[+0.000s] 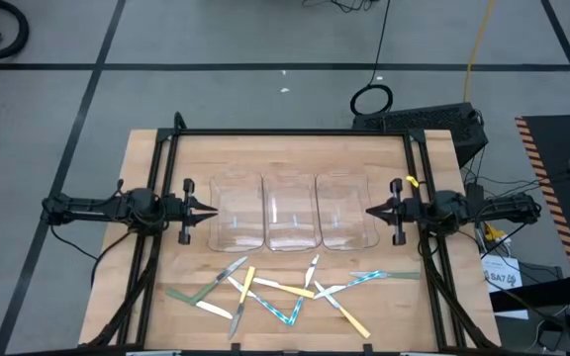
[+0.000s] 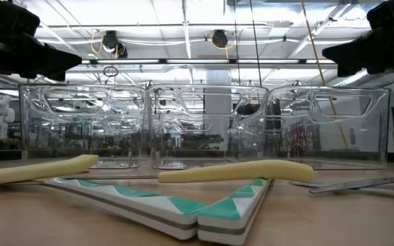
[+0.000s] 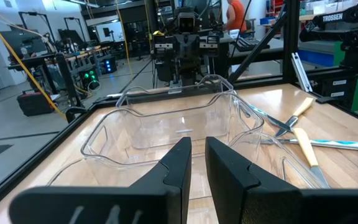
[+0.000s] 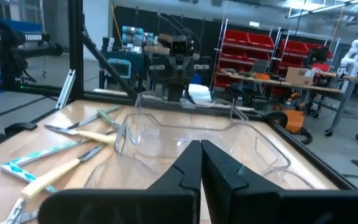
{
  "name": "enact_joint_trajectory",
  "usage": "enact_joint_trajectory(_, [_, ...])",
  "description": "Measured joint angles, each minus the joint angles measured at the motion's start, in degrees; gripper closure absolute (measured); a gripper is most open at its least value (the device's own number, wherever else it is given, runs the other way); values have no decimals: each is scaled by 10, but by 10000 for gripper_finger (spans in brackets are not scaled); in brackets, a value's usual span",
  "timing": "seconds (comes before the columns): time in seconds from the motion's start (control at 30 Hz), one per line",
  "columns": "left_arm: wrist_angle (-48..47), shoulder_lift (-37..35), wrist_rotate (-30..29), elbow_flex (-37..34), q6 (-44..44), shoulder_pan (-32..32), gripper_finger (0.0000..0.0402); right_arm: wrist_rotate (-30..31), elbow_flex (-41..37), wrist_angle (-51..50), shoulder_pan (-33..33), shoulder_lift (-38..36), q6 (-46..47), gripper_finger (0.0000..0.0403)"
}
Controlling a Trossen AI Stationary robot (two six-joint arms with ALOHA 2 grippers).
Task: Sort silverware by color (type)
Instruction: Put the right blue knife into the middle transparent bin
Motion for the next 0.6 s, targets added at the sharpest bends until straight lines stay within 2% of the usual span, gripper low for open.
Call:
enact_joint_trajectory(0.3, [6,0,-2,0,0,0,346,0,83,8,0,52,4,401])
enact_joint_trajectory(0.6, [7,0,-2,0,0,0,346,0,255,-67,0,216,45,401])
